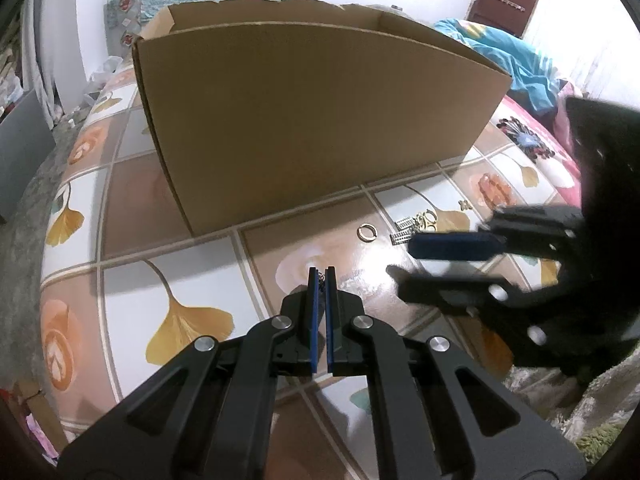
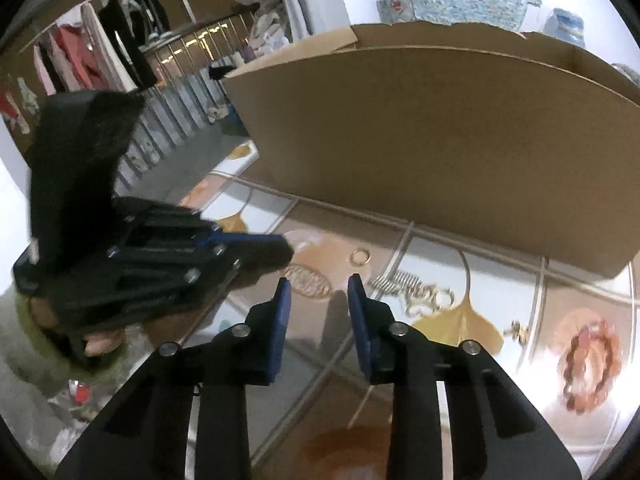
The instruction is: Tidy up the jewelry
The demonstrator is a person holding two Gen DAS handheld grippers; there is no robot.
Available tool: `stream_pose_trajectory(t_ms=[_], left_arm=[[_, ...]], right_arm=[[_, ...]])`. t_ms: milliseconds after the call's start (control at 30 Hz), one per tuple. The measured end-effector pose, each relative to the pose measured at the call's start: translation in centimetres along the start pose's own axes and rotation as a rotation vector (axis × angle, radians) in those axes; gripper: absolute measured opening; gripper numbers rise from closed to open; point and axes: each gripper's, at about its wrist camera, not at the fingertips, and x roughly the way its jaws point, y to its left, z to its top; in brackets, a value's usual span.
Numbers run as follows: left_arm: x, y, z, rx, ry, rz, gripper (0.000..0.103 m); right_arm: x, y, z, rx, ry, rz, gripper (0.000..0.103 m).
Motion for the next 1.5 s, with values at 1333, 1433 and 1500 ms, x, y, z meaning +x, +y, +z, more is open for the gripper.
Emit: stream_pose_trajectory(t_ms=[1333,1433,1500], left_arm=[[0.0,1.1,-0.3,-0.043,-0.031,-0.056,0.002],[0.0,1.2,-0.3,-0.043,-0.032,-0.054,0.002],[0.0,1.0,-0.2,-0.044,-0.032,-0.05,0.002]], right_arm=[[2.4,0.9,2.0,-0.134,0.042,-0.149,0.008],[2.3,1.0,2.1,-0.131,0.038,-0.144,0.008],[2.2,1.1,2.1,-0.132,0.034,-0.143,0.008]])
